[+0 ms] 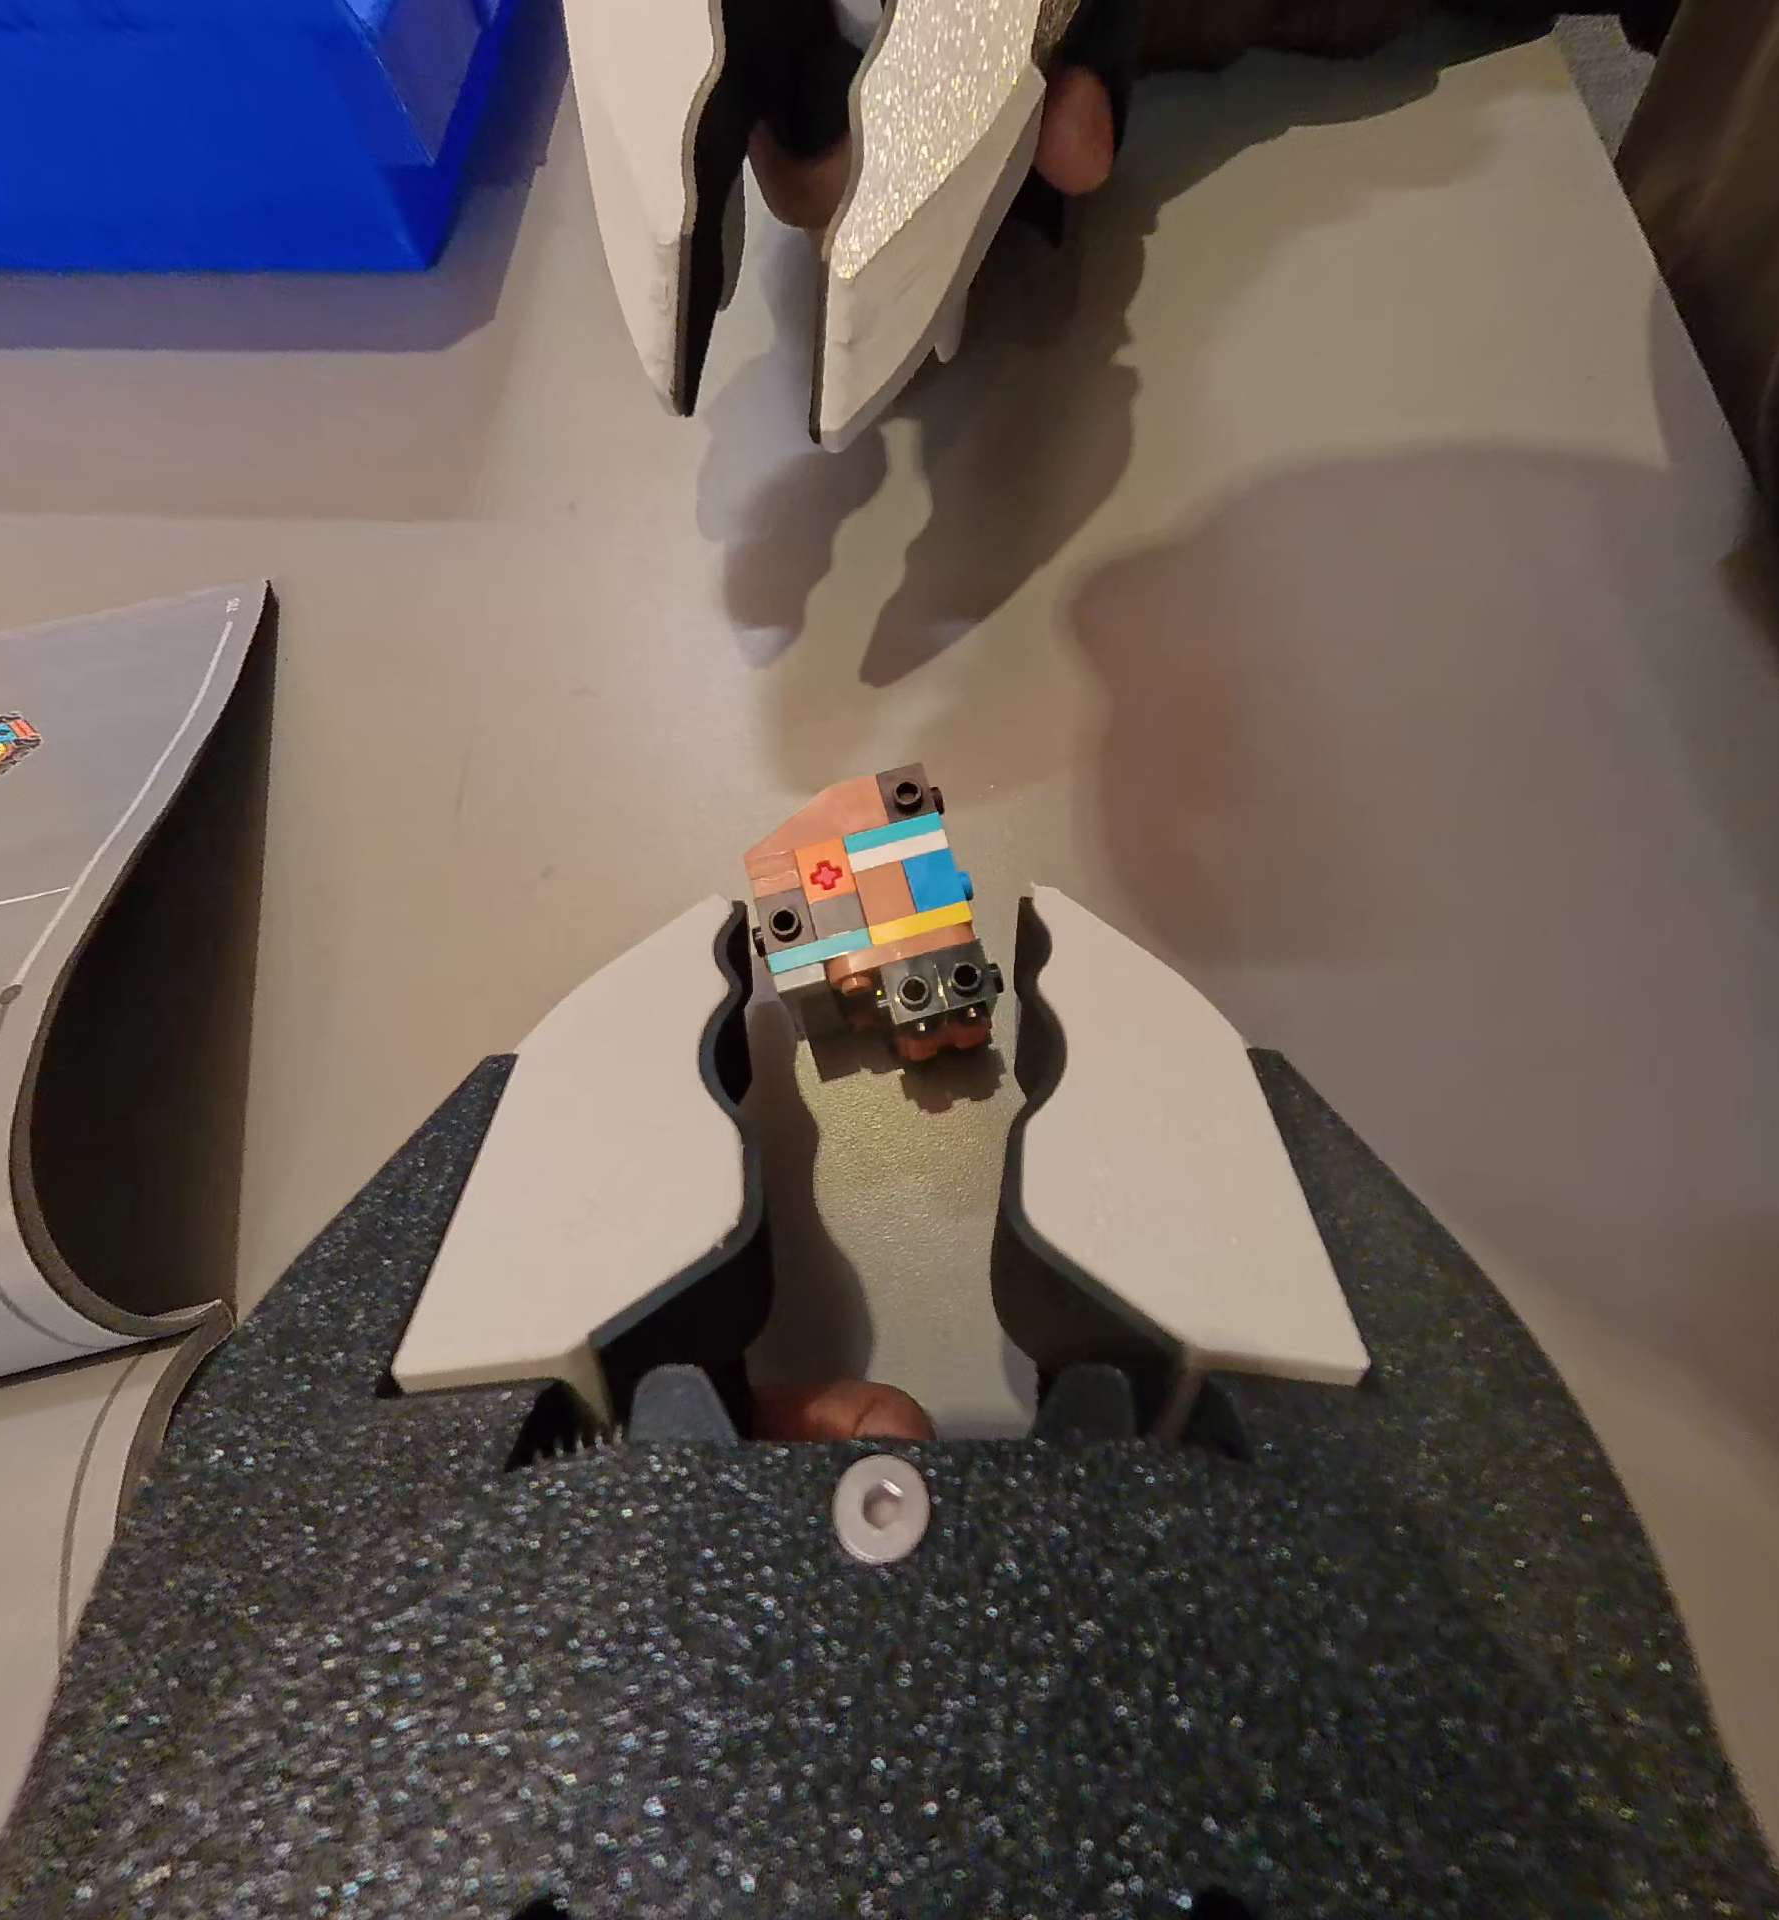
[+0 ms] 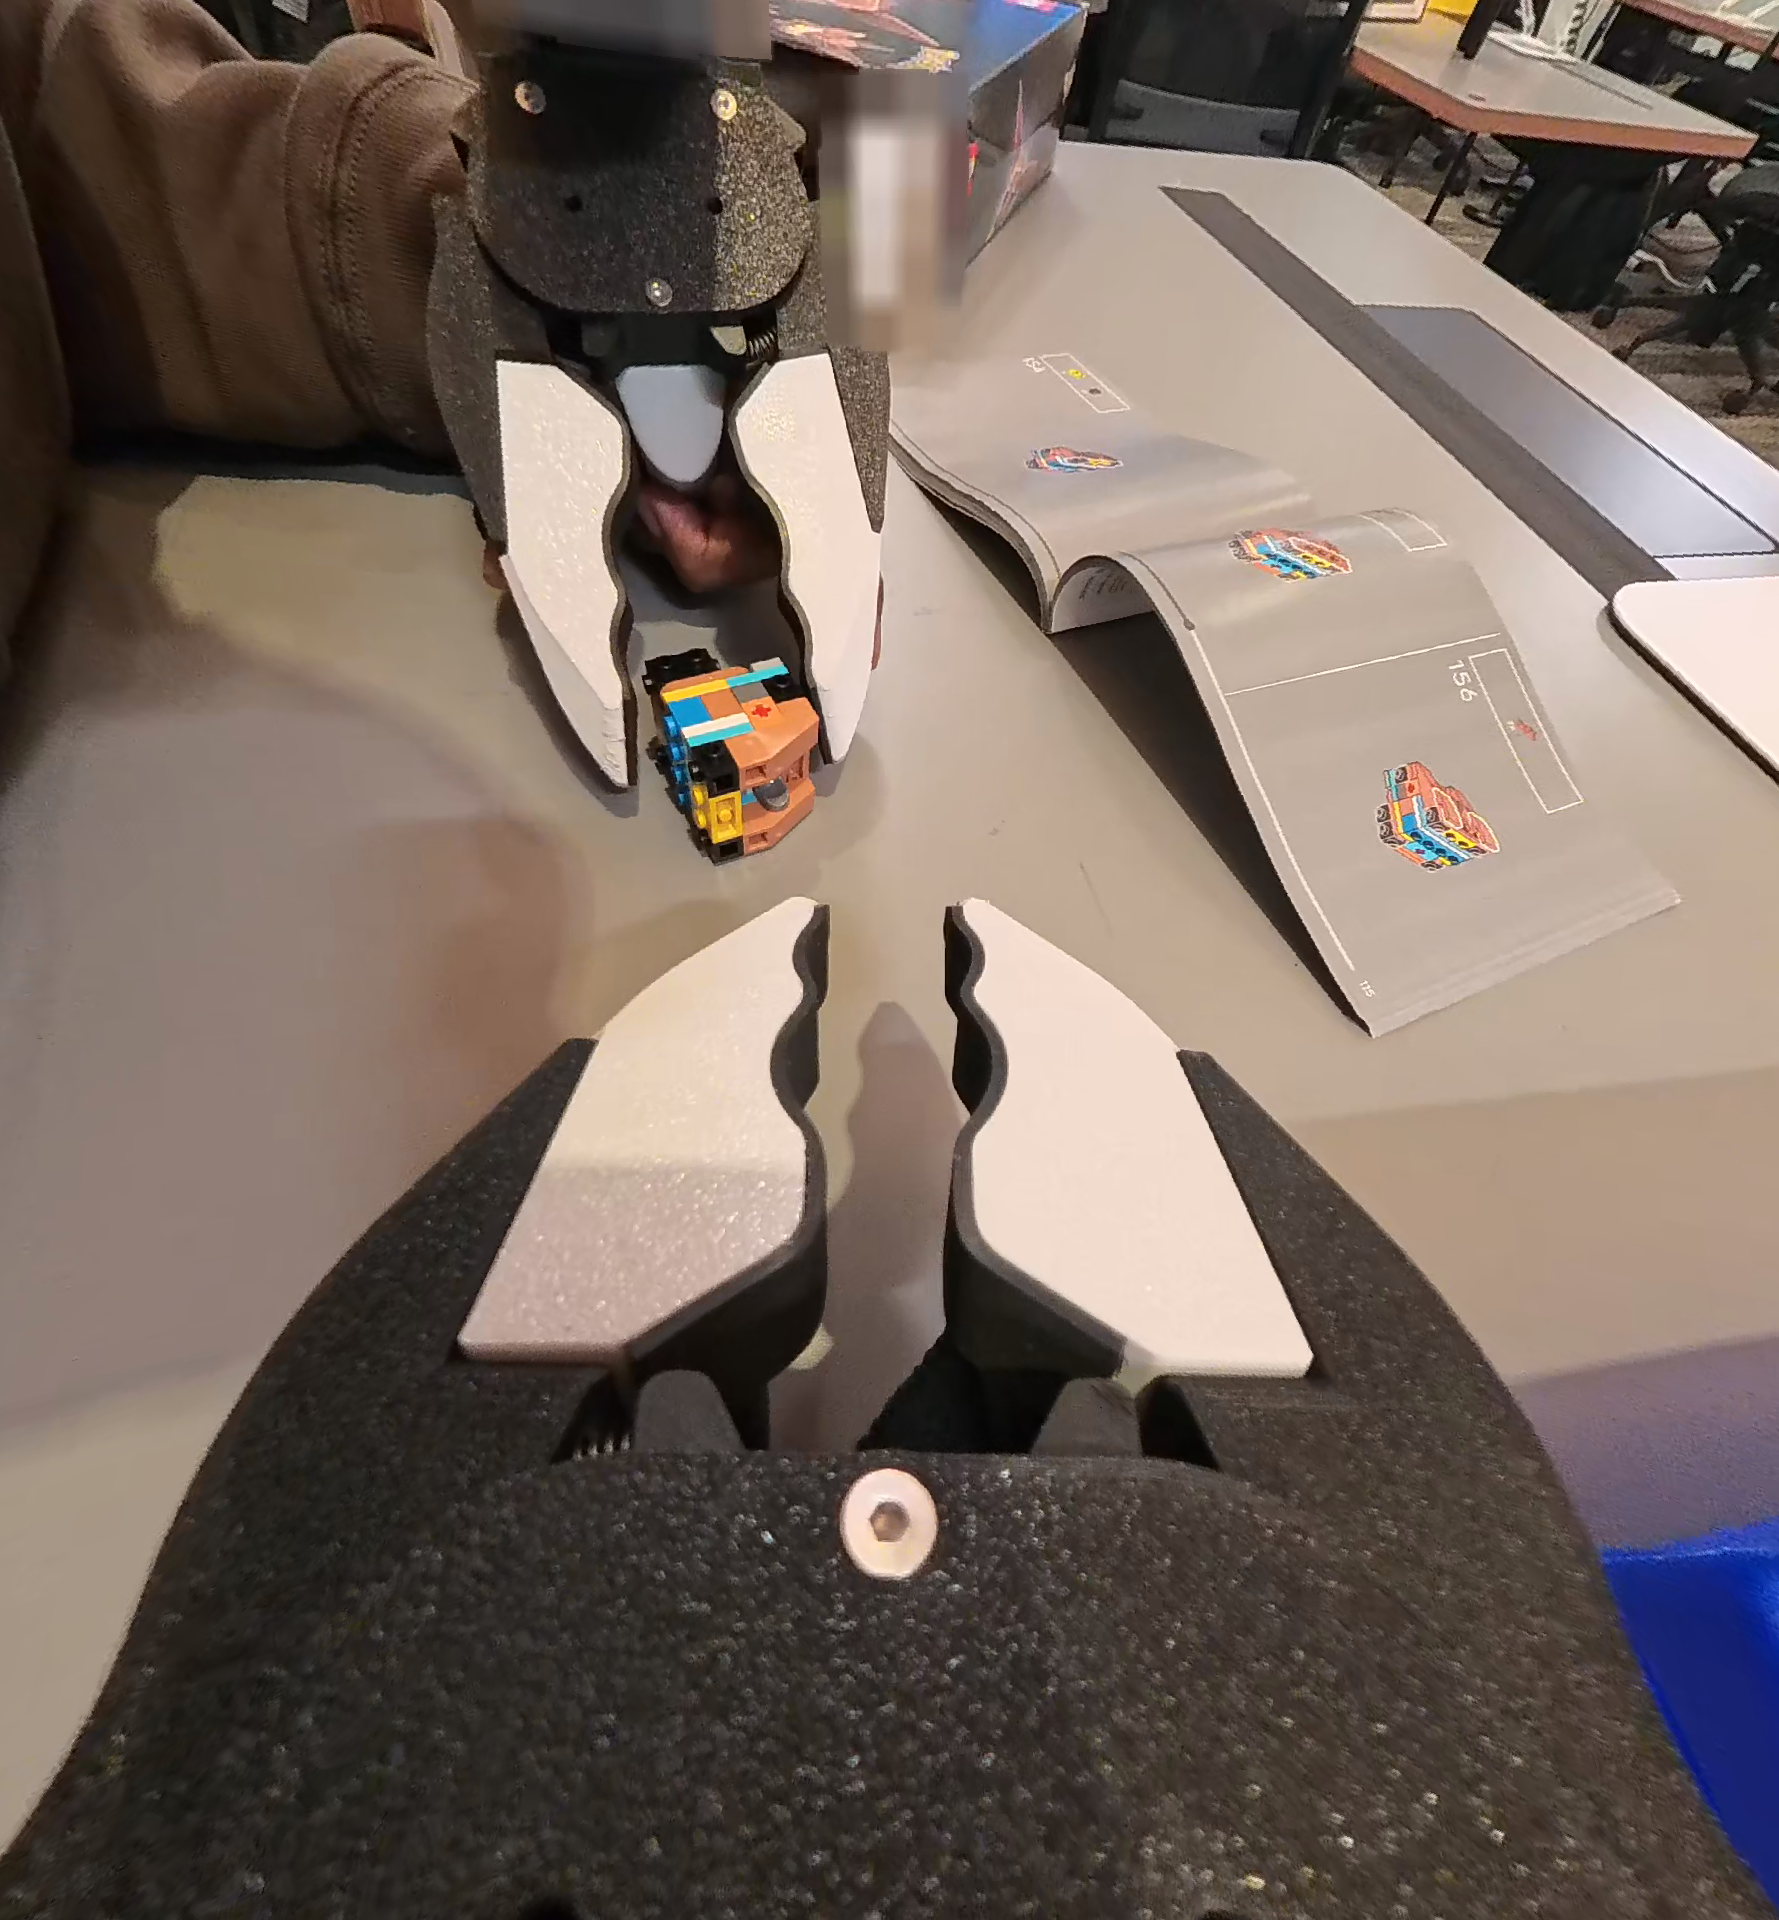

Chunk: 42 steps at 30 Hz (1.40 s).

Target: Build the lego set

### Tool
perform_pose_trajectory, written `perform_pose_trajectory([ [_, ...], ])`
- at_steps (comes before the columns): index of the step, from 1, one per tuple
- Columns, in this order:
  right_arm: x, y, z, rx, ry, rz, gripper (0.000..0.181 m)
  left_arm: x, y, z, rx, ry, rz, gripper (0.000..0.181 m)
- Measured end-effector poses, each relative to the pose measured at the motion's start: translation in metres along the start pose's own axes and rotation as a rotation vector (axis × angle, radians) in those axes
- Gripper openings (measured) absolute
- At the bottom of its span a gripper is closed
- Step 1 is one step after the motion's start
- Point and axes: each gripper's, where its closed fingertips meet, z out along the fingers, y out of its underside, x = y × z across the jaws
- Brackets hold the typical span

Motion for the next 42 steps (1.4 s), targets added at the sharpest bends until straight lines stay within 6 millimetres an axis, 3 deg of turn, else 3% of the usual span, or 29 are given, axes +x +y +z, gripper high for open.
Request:
perform_pose_trajectory([
  [9,0.001,0.0,-0.001,0.006,0.006,0.004,0.021,0.0,0.0,0.0,-0.001,0.0,0.001,0.049],
  [13,0.017,0.004,-0.01,-0.015,0.08,-0.003,0.021,0.0,0.0,0.0,-0.001,-0.001,0.006,0.049],
  [16,0.044,-0.002,-0.038,-0.034,0.214,-0.062,0.022,0.001,0.0,0.0,-0.002,-0.002,0.007,0.049],
  [21,0.091,-0.021,-0.114,-0.038,0.468,-0.104,0.022,-0.003,0.0,0.0,-0.001,0.008,-0.033,0.049],
  [25,0.124,-0.021,-0.165,-0.308,0.564,-0.263,0.022,-0.002,0.0,-0.001,0.003,-0.004,-0.012,0.049],
  [29,0.164,-0.019,-0.188,-0.549,0.549,-0.431,0.023,0.001,0.002,0.001,-0.019,-0.009,0.019,0.049],
  [33,0.21,0.005,-0.184,-0.745,0.435,-0.646,0.021,0.001,0.002,0.001,-0.018,-0.008,0.017,0.049],
  [37,0.251,0.064,-0.164,-0.947,0.174,-0.861,0.021,0.001,0.002,0.001,-0.019,-0.009,0.02,0.049],
  [39,0.265,0.089,-0.157,-1.026,0.044,-0.886,0.02,0.001,0.002,0.001,-0.019,-0.01,0.021,0.049],
  [42,0.278,0.111,-0.152,-1.098,-0.103,-0.856,0.016,0.001,0.002,0.001,-0.018,-0.009,0.02,0.049],
])
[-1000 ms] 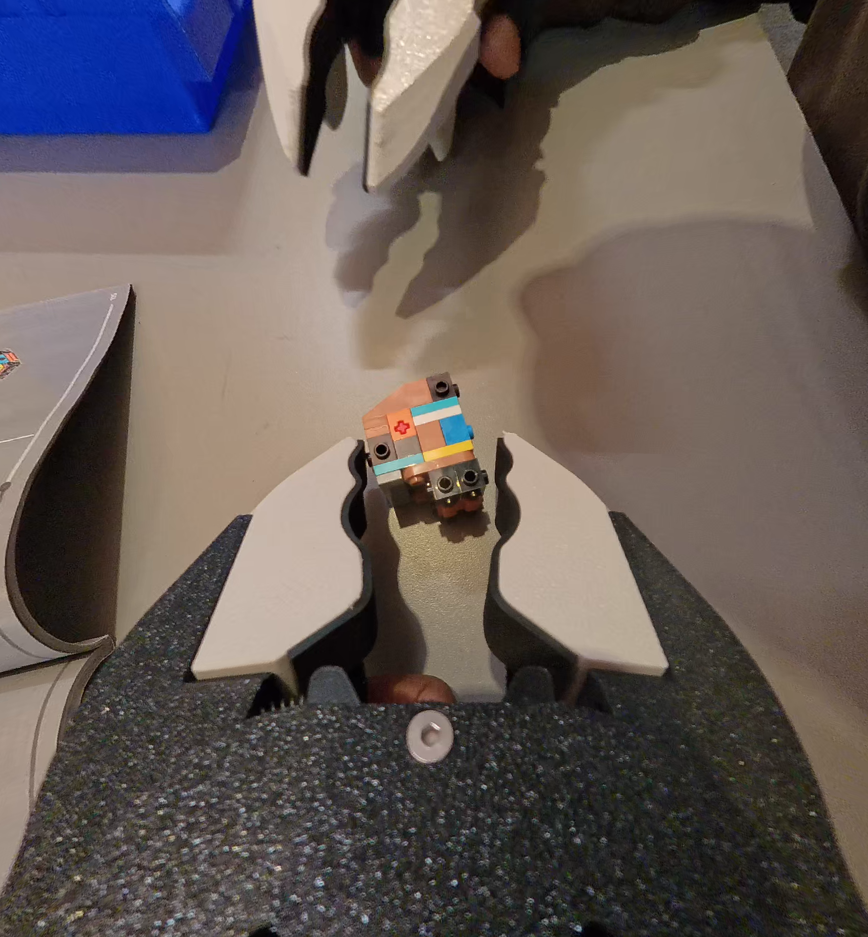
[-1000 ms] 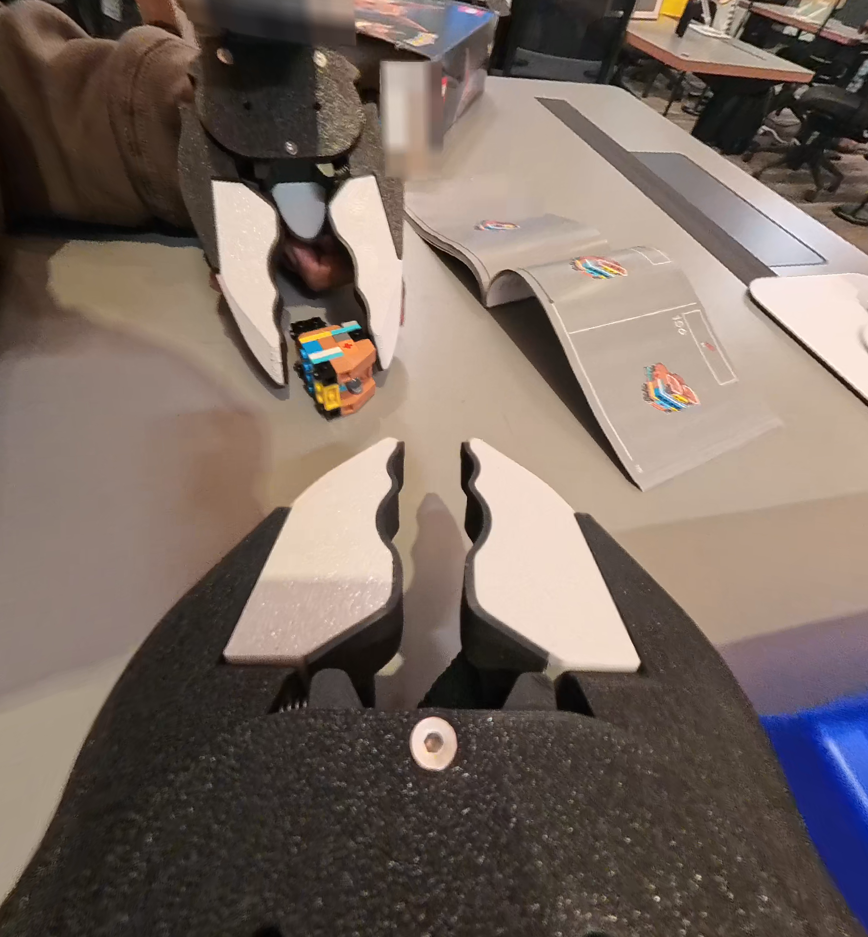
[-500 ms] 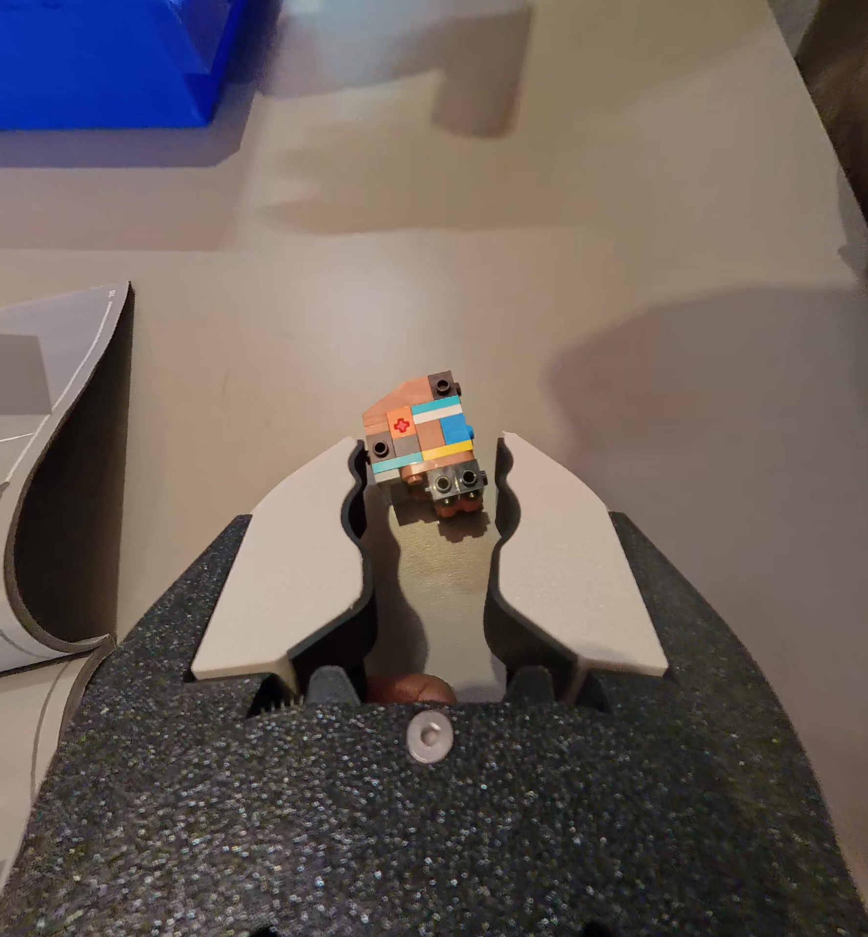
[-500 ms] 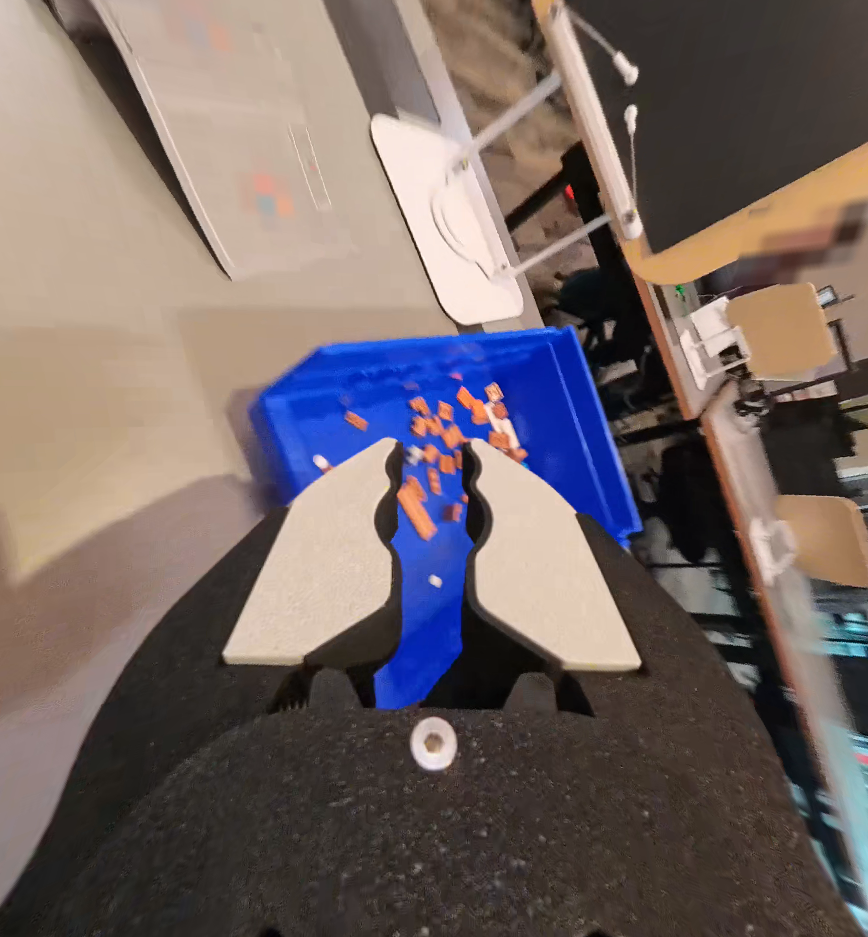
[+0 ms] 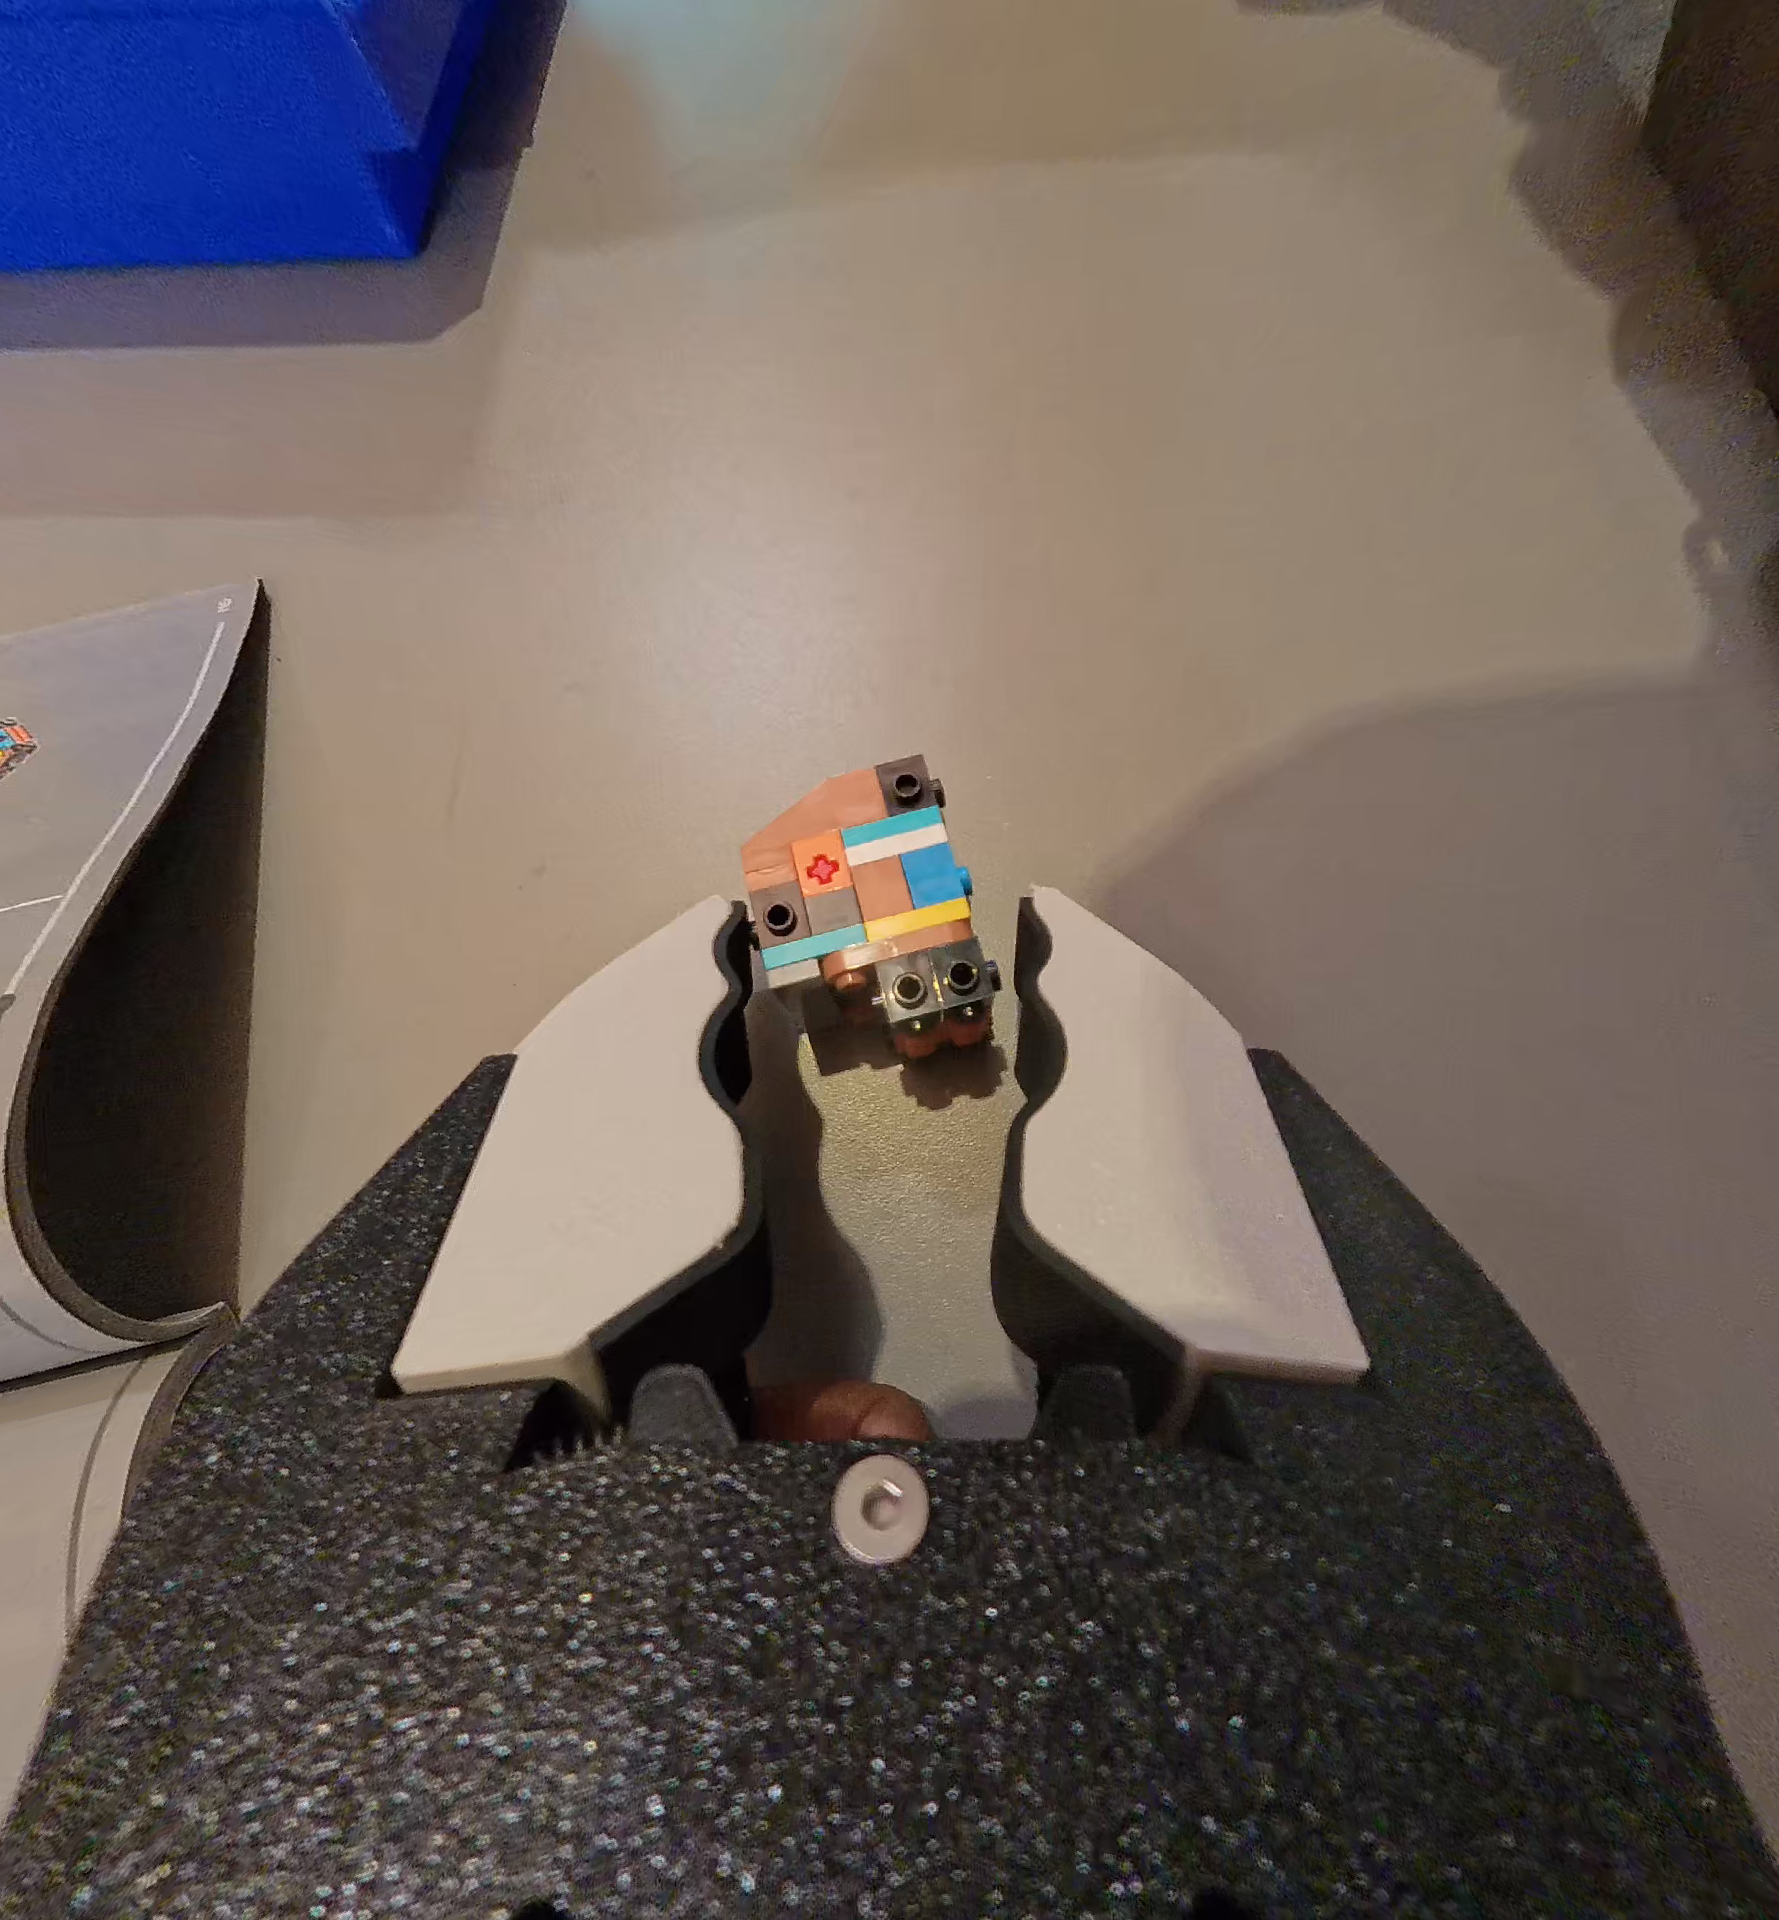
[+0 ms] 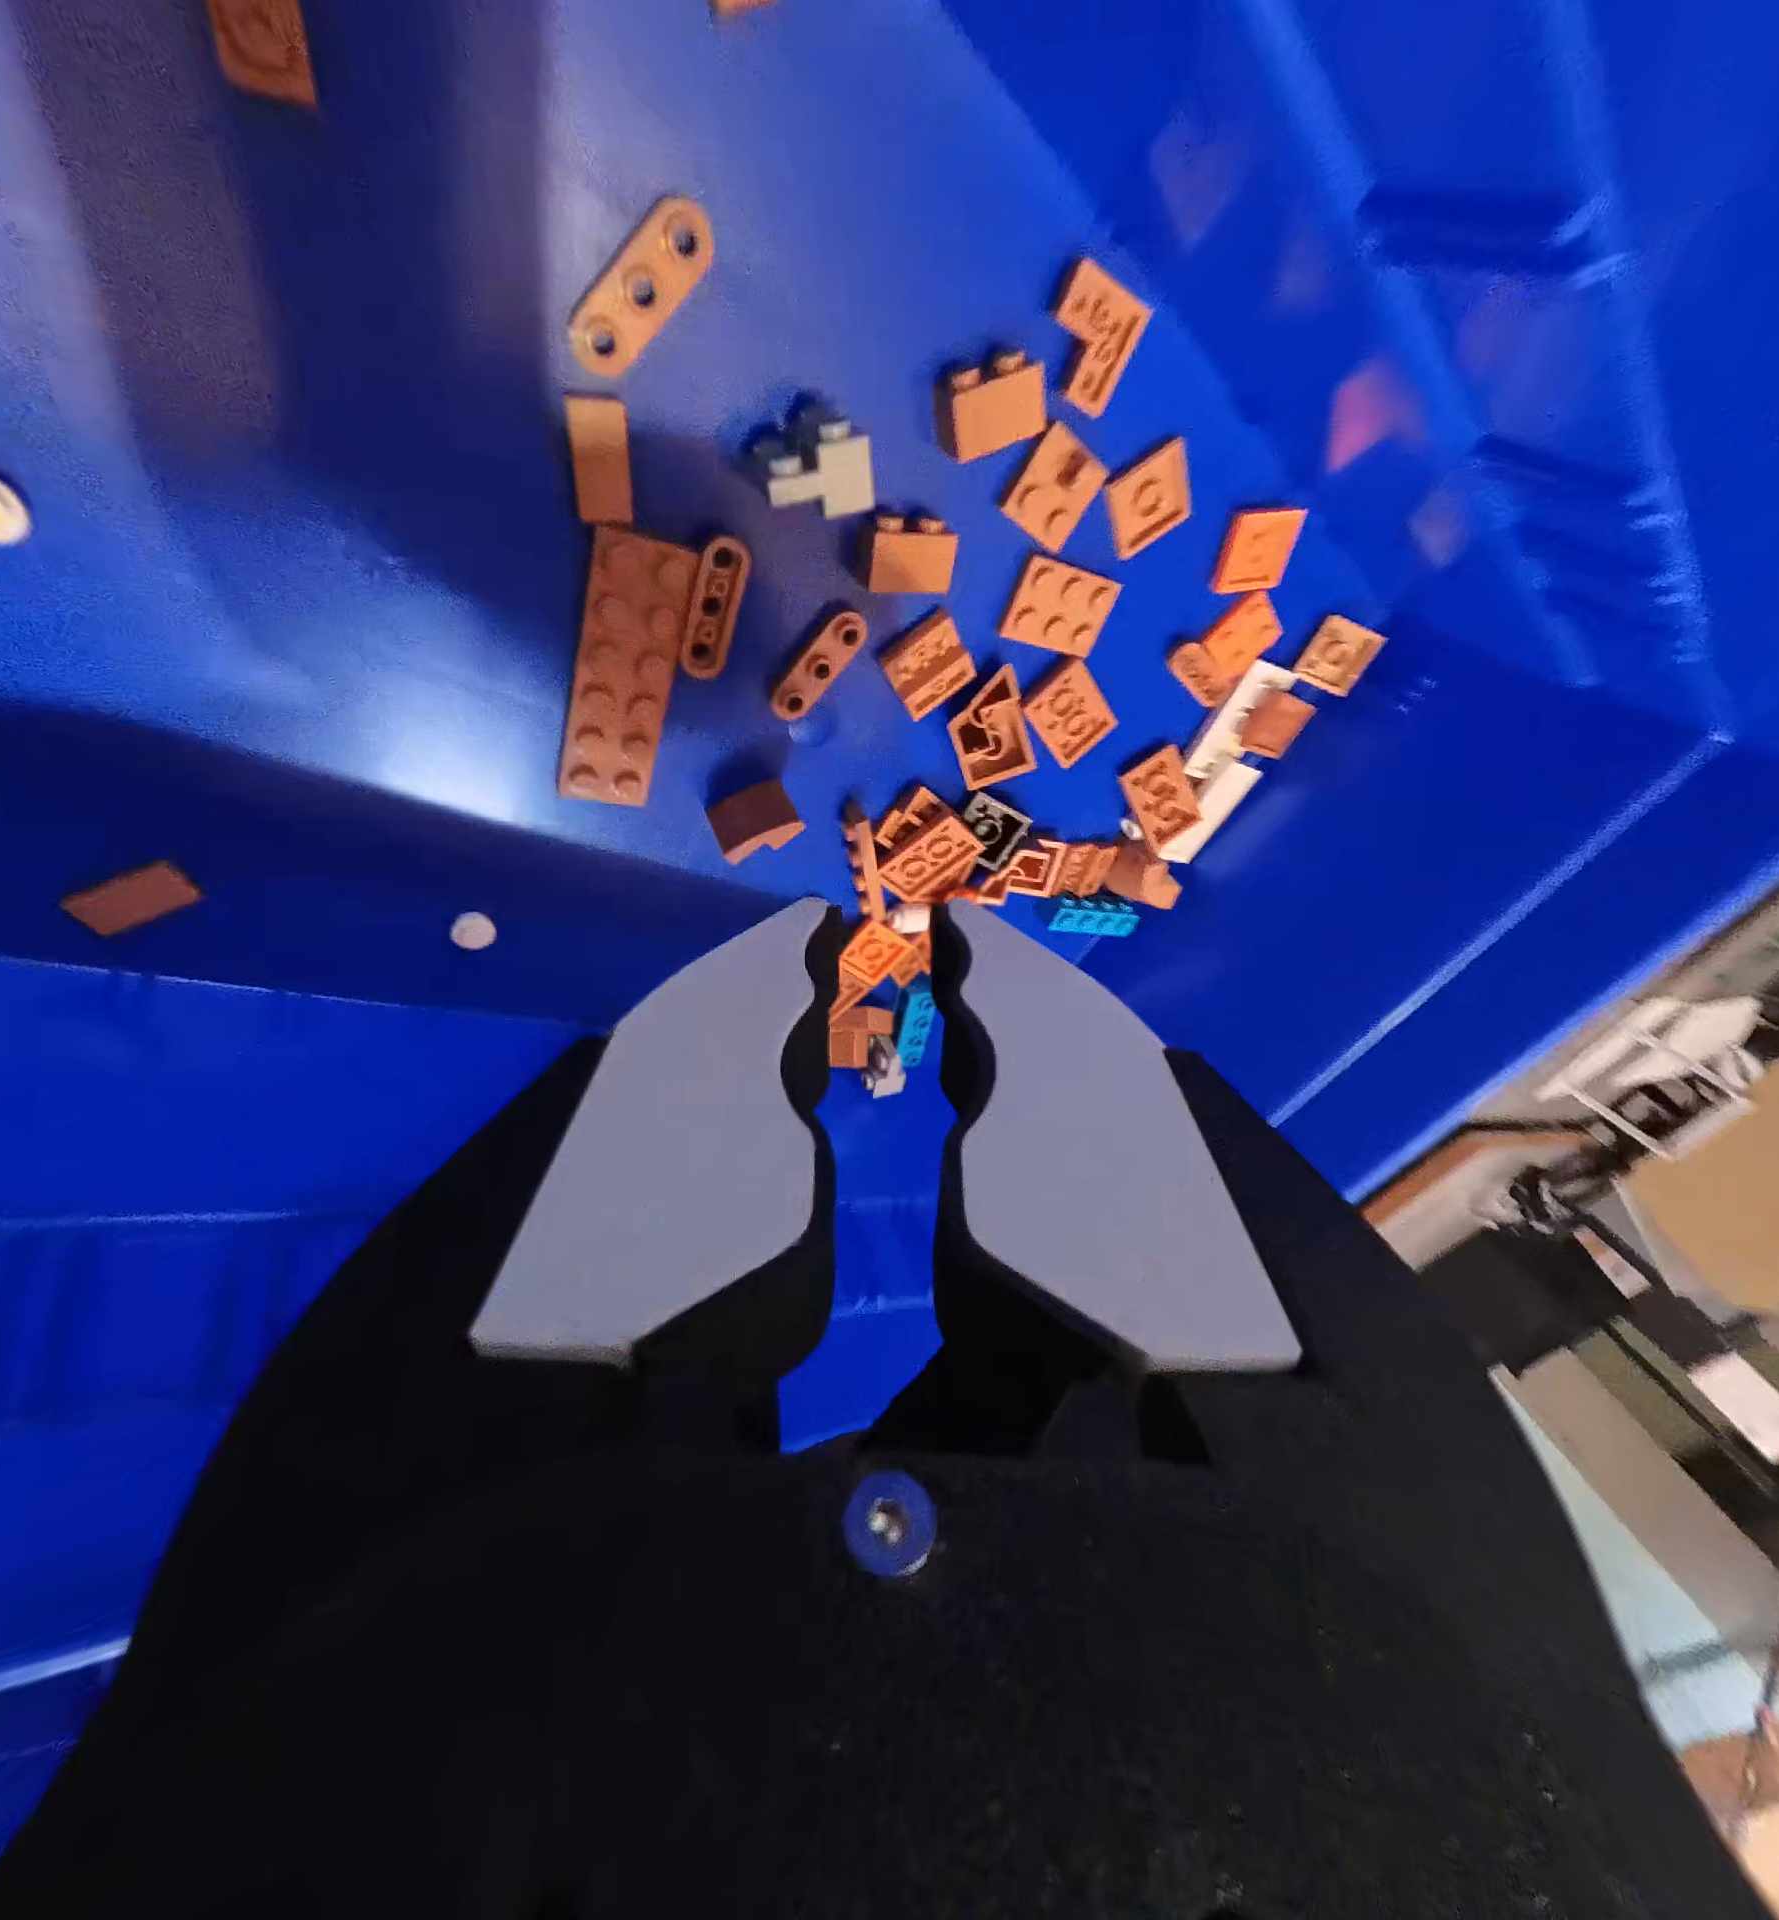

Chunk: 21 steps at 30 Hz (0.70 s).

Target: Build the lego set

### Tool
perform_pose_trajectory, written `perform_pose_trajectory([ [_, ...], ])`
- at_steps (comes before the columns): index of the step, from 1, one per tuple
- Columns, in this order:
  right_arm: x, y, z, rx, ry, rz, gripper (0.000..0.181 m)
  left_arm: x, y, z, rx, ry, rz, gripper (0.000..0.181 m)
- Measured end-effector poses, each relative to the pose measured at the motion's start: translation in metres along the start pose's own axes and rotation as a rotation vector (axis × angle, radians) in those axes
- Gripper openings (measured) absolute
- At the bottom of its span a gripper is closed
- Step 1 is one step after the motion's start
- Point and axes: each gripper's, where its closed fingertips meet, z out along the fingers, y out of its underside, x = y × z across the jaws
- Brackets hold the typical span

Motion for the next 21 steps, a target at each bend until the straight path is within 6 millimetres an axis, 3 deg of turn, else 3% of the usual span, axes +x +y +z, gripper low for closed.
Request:
perform_pose_trajectory([
  [9,-0.01,0.012,0.034,0.043,-0.216,0.027,0.012,-0.001,-0.001,-0.001,0.007,0.004,-0.016,0.049],
  [21,-0.003,0.013,0.041,0.03,-0.235,0.052,0.01,-0.002,-0.001,-0.001,0.01,0.005,-0.023,0.049],
])
